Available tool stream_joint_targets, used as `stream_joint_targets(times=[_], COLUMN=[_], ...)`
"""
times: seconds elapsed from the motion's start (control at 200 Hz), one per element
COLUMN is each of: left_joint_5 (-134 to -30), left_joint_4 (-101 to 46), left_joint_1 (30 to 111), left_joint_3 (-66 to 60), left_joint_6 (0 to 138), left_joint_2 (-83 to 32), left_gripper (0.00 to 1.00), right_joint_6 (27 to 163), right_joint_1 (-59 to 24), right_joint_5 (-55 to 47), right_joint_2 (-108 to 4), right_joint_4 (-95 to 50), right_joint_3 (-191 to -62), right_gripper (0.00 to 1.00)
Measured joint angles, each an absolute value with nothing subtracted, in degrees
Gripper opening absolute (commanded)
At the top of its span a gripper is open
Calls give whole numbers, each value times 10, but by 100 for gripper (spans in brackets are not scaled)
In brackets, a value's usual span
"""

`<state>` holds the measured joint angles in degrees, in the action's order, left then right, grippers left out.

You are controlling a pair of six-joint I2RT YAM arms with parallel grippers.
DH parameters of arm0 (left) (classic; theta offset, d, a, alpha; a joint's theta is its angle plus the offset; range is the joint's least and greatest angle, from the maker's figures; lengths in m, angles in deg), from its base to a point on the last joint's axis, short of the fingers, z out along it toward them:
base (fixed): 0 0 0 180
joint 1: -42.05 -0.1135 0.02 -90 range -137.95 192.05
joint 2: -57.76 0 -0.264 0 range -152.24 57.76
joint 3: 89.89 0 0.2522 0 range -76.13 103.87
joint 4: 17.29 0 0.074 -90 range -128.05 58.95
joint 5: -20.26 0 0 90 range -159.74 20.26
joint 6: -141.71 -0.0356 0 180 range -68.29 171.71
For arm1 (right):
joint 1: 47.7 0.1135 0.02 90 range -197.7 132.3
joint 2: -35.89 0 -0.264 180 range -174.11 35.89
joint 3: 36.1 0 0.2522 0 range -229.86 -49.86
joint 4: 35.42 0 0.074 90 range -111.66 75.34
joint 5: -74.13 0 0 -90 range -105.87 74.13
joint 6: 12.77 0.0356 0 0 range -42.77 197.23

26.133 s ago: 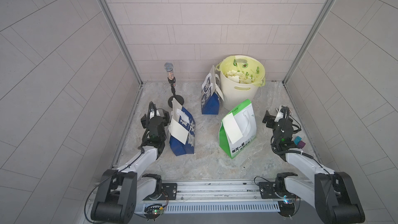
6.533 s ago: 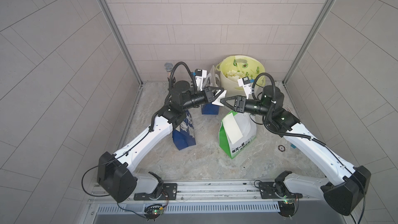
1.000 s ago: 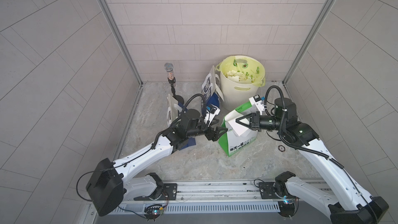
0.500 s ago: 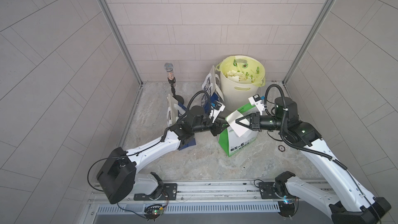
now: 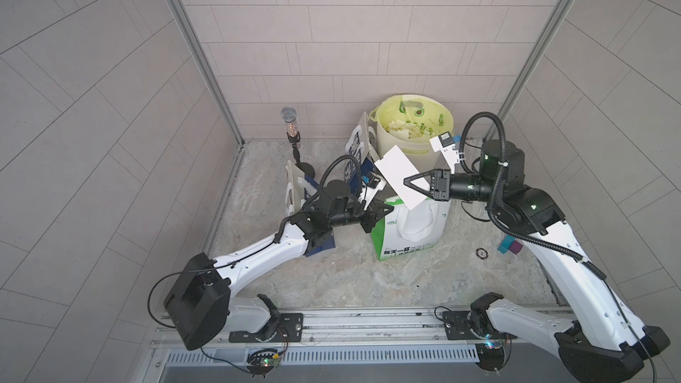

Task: Shred takeout receipts and throw away
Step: Tear off the takeout receipt from the takeout bag, then shred the takeout receipt.

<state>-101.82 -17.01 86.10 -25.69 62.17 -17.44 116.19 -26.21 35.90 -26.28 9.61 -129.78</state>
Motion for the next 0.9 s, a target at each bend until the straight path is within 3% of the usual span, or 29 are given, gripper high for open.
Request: stream_joint_targets(times=[0.055, 0.16, 0.22, 0.43, 0.59, 0.901], left_joint_5=[-1012, -1001, -998, -985, -946, -1009], left_joint_4=[-184, -204, -213, -255, -295, -345], left_joint_1=[861, 861, 861, 861, 861, 859], left_joint_3=[-258, -270, -275, -263, -189, -36], left_joint_6=[621, 620, 622, 637, 664, 732], left_joint_2=[-162, -134, -118, -56, -22, -89], left_gripper=[7, 50, 60, 69, 78, 82], right_joint_6=[1147, 1098, 1060, 937, 887, 877], right_joint_1=[-262, -262, -262, -262, -257, -209], right_joint_5=[356, 339, 325, 285, 326, 397], right_joint_2=[-264, -261, -256, -231, -207, -210], right_joint_4=[99, 125, 150, 223, 230, 199], right_joint_3=[-1305, -1309, -1309, -1291, -1255, -1230], right_gripper=[0, 0, 0, 0, 1, 0])
